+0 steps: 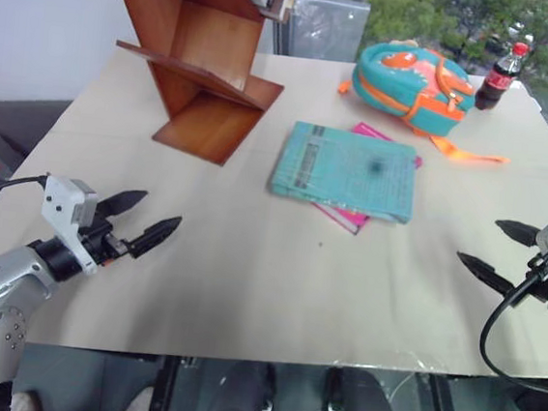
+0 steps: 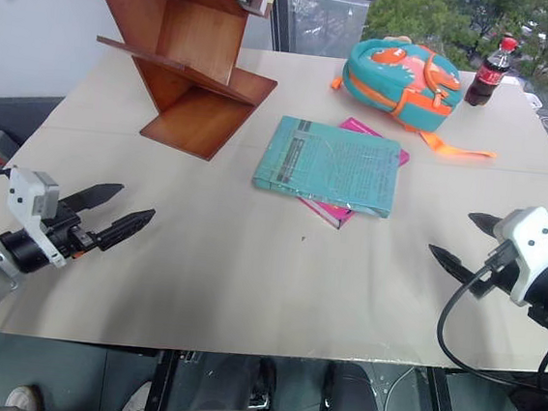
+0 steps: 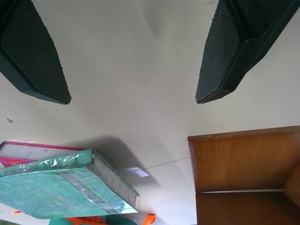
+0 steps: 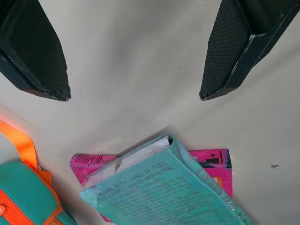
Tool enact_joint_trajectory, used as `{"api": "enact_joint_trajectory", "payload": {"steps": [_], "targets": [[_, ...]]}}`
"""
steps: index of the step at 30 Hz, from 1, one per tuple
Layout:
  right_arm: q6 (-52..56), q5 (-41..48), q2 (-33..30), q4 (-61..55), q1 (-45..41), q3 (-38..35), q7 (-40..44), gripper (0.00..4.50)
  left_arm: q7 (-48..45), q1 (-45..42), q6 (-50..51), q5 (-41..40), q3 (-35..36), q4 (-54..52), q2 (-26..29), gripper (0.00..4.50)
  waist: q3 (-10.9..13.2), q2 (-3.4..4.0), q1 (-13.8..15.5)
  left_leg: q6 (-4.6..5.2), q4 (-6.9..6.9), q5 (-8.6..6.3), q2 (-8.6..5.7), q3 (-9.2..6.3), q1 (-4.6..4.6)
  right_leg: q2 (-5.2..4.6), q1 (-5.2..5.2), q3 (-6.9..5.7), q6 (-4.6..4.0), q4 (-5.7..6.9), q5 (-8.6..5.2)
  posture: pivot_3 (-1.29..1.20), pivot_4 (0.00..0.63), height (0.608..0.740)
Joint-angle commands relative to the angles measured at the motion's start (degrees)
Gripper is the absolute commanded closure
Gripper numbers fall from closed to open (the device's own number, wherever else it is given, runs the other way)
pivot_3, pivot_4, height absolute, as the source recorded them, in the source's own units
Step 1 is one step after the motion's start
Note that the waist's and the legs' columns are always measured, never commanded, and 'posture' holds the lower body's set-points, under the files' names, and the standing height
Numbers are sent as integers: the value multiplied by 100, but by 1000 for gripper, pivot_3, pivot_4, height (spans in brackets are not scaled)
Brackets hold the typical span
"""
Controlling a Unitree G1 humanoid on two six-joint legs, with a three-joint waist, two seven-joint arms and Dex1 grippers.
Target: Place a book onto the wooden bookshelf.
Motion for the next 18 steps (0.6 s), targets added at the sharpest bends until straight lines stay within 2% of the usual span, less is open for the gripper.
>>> {"api": "enact_joint_trajectory", "payload": {"steps": [1,8,11,16,18], "targets": [[-42,-15,-42,-180,-117,-53,-80,0,-70,0,12,-106,111,-109,61,25,0,0,0,0,0,0,0,0,0,0,0,1,0,0,0,0,150,740],[110,-128,144,-243,-444,422,-453,0,164,-133,248,-300,-20,-573,-115,25,2,-4,-2,-3,0,-1,2,0,1,-5,0,5,0,0,0,0,150,740],[174,-309,215,6,-762,699,-686,664,165,-101,330,-402,-112,-813,-145,0,3,-4,-3,-1,0,0,0,1,0,0,0,6,0,0,0,0,150,740],[111,-809,403,511,-1480,1377,-1011,2997,9,-9,399,-520,-349,-1232,-118,0,5,-6,-12,-2,1,1,-2,6,2,5,-1,9,0,2,1,0,150,740],[79,-1188,564,915,-1937,1786,-1259,4076,-65,6,403,-554,-449,-1361,-101,0,5,-6,-19,-3,1,2,-2,6,5,10,-1,10,-2,7,1,0,150,740]]}}
